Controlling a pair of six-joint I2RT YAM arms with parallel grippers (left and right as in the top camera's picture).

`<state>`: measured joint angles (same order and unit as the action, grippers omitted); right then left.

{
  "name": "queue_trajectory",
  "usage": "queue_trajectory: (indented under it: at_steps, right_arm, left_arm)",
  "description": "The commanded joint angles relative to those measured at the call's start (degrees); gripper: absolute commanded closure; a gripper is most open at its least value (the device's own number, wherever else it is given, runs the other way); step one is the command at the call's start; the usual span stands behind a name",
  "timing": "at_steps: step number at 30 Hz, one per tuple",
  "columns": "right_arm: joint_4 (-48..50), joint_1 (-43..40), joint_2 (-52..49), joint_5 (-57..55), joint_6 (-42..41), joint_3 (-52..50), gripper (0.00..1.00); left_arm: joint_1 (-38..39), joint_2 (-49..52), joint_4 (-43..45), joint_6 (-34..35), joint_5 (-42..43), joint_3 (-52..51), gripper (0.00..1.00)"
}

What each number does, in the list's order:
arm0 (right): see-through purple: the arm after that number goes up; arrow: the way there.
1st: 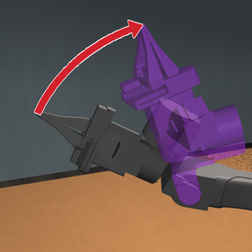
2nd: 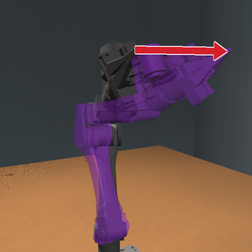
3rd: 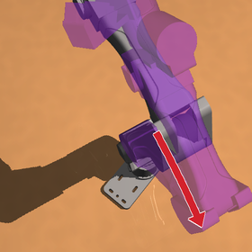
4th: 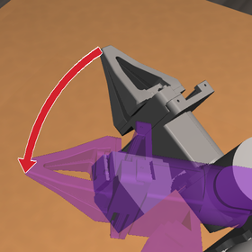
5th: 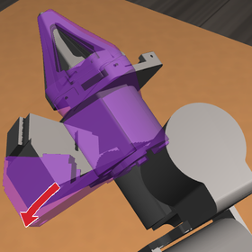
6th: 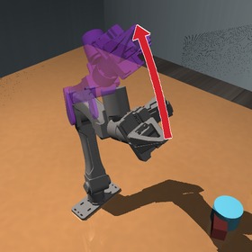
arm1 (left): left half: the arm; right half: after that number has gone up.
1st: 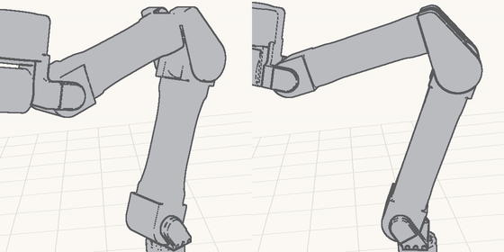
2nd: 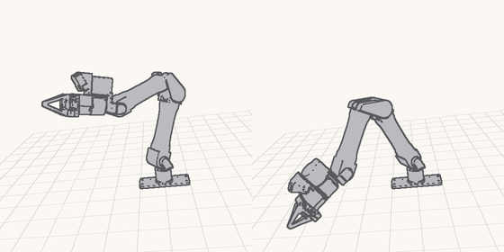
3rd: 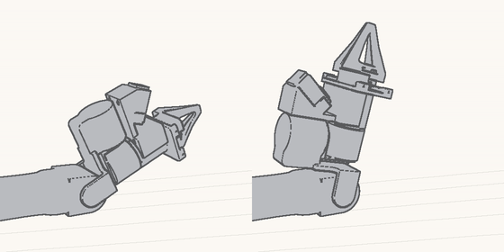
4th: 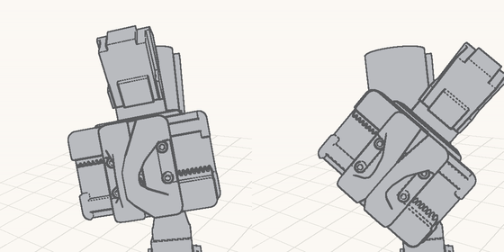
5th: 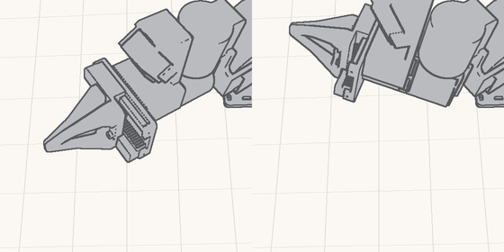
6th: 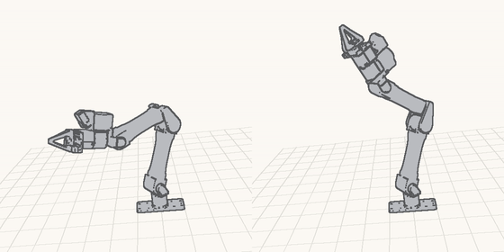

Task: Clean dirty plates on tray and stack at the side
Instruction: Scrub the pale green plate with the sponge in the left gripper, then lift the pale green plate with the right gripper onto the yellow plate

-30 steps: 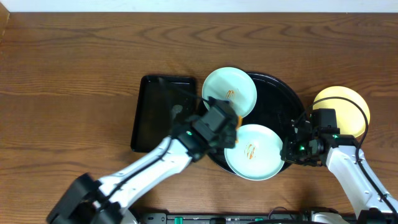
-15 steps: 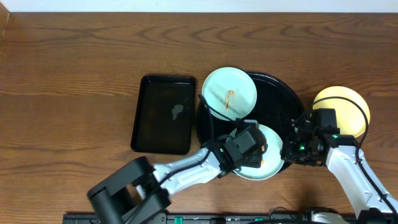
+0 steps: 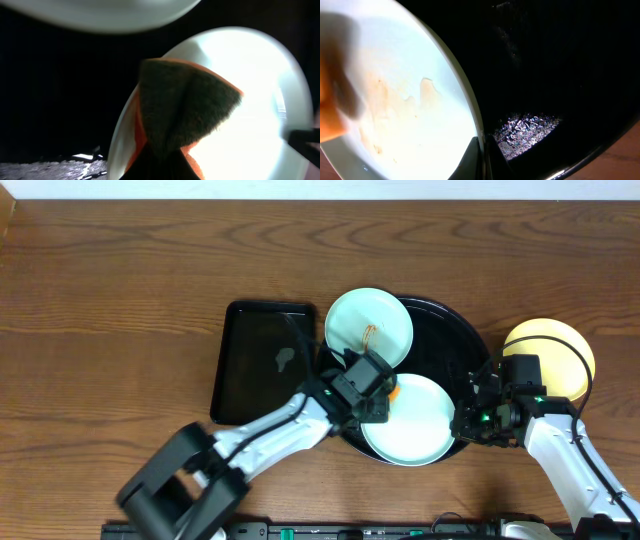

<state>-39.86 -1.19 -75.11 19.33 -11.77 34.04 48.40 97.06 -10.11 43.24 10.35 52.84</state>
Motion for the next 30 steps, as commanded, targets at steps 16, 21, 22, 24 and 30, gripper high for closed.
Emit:
queue_trajectory:
  at_steps: [16, 21, 22, 24, 30]
  right_arm:
    - [1.3, 0.9, 6.3, -13.9, 1.8, 9.8, 0.99]
    - [5.0, 1.1, 9.4, -18.8, 4.3, 12.1, 0.99]
    - [5.5, 1.5, 9.9, -19.7, 4.7, 12.1, 0.99]
    - [6.1, 3.1, 10.8, -23.0, 5.2, 12.1, 0.99]
    - [8.2, 13.8, 11.6, -42.1, 8.1, 12.1, 0.99]
  left_arm:
    - [-18.4, -17.7, -15.1, -7.9, -1.2, -0.2, 0.93]
    - [-27.5, -17.6, -15.3, -13.1, -1.2, -0.2, 0.93]
    - [-29.0, -17.6, -15.4, -13.3, -1.2, -0.2, 0.93]
    - [-31.9, -17.5, -15.4, -13.3, -1.2, -0.2, 0.92]
    - [-35.9, -16.1, -15.3, -13.2, -1.2, -0.2, 0.93]
